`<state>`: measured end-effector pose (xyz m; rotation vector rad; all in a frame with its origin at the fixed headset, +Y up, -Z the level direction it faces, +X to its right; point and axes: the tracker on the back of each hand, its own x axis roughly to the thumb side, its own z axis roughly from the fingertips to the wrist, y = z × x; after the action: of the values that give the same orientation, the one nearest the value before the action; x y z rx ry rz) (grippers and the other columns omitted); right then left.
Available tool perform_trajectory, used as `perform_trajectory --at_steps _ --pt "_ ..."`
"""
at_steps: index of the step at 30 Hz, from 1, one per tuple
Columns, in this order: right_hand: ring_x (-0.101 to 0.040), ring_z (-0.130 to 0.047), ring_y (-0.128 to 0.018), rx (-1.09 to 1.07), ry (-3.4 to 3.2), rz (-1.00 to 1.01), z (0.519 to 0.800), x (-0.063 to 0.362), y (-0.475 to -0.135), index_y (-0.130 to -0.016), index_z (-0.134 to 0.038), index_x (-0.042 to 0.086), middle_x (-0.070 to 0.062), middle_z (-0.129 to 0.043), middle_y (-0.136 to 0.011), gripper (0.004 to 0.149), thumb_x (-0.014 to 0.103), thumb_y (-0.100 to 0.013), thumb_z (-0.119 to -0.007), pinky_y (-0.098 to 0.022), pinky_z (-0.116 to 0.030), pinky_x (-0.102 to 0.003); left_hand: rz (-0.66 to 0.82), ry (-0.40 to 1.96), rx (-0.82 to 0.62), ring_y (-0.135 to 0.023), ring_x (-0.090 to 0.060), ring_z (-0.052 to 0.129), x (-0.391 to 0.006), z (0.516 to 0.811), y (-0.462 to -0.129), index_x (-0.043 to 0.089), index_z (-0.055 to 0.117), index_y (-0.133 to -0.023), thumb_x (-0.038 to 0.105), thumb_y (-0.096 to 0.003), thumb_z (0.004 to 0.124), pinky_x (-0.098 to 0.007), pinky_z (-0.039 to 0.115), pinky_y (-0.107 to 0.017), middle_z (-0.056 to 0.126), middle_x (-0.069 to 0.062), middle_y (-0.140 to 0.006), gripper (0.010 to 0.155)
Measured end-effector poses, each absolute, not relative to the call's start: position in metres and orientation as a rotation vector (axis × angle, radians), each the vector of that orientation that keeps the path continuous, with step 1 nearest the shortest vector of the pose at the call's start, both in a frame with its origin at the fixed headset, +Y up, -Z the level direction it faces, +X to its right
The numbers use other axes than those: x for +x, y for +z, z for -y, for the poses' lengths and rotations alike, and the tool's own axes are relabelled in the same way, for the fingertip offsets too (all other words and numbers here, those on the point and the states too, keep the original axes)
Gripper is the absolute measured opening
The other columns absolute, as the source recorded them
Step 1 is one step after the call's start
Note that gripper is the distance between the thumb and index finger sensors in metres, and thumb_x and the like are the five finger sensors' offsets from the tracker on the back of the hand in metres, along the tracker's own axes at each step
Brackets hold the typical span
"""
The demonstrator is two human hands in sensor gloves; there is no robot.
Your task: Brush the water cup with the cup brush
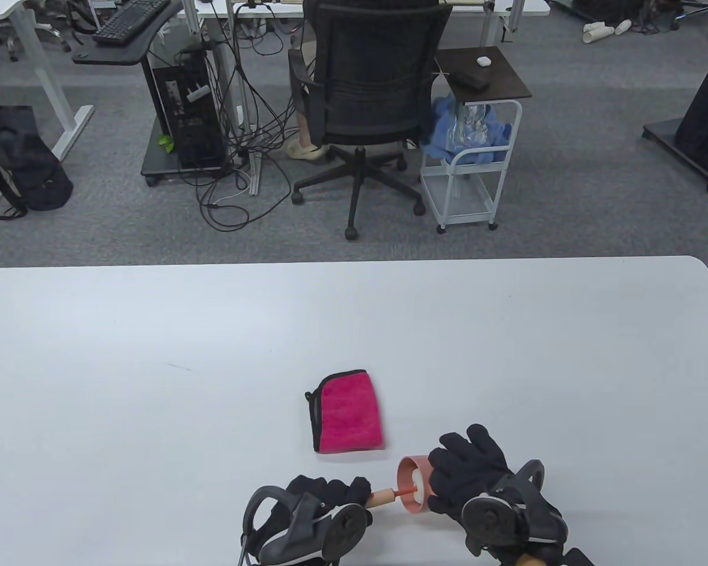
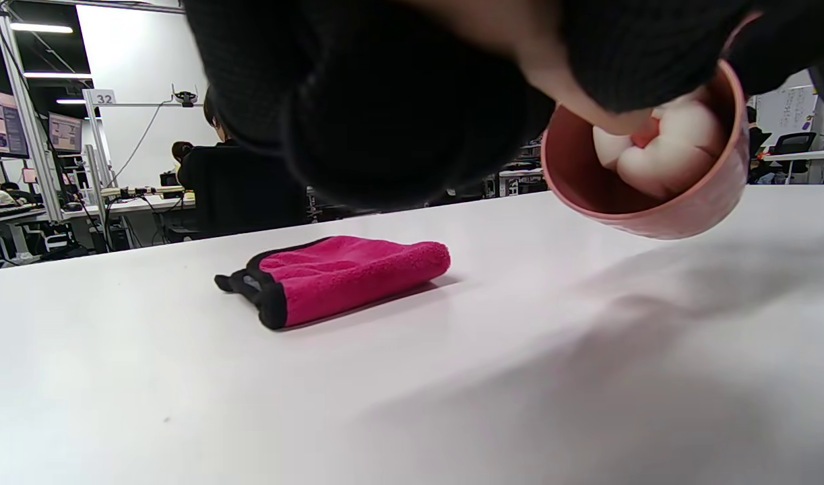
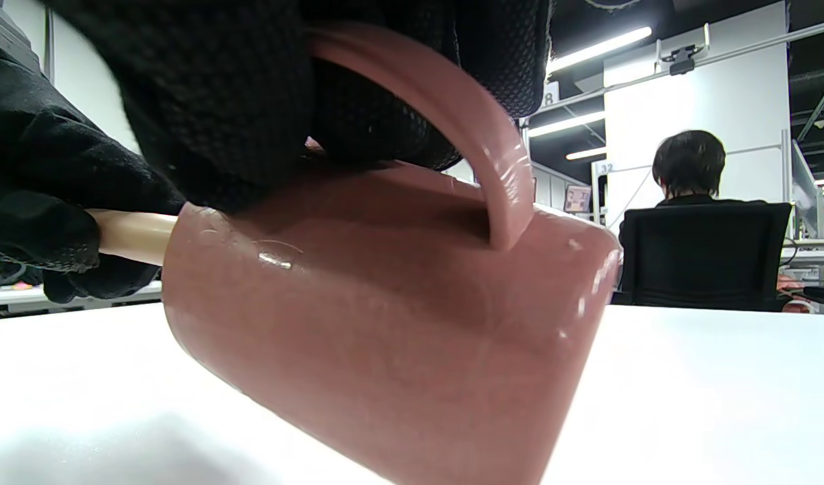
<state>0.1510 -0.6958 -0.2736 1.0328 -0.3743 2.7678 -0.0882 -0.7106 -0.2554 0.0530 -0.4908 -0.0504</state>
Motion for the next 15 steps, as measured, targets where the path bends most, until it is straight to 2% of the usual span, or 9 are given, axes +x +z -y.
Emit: perform_trajectory --at_steps 10,15 --pt "-0.039 -0.064 -0.097 1.056 2.749 0.403 0.696 0.150 -0.273 -0.074 -0.085 0.012 -0.011 -0.078 -0.095 0.043 0.041 -0.042 -0.089 -0.075 -0.036 -0.062 0.415 -0.038 0.039 -0.030 -0.019 0.101 -0.096 0.713 -0.262 0.032 0.076 -0.092 0.055 -0.0431 0.072 -0.043 0.083 -0.054 0.097 0.005 -0.063 0.055" --pt "-0.039 -0.064 -0.097 1.068 2.746 0.451 0.693 0.150 -0.271 -0.074 -0.085 0.011 -0.011 -0.077 -0.095 0.043 0.039 -0.041 -0.089 -0.075 -0.036 -0.062 0.371 -0.008 -0.014 -0.028 -0.019 0.101 -0.095 0.718 -0.266 0.032 0.076 -0.092 0.055 -0.0429 0.071 -0.043 0.084 -0.052 0.097 0.006 -0.062 0.055"
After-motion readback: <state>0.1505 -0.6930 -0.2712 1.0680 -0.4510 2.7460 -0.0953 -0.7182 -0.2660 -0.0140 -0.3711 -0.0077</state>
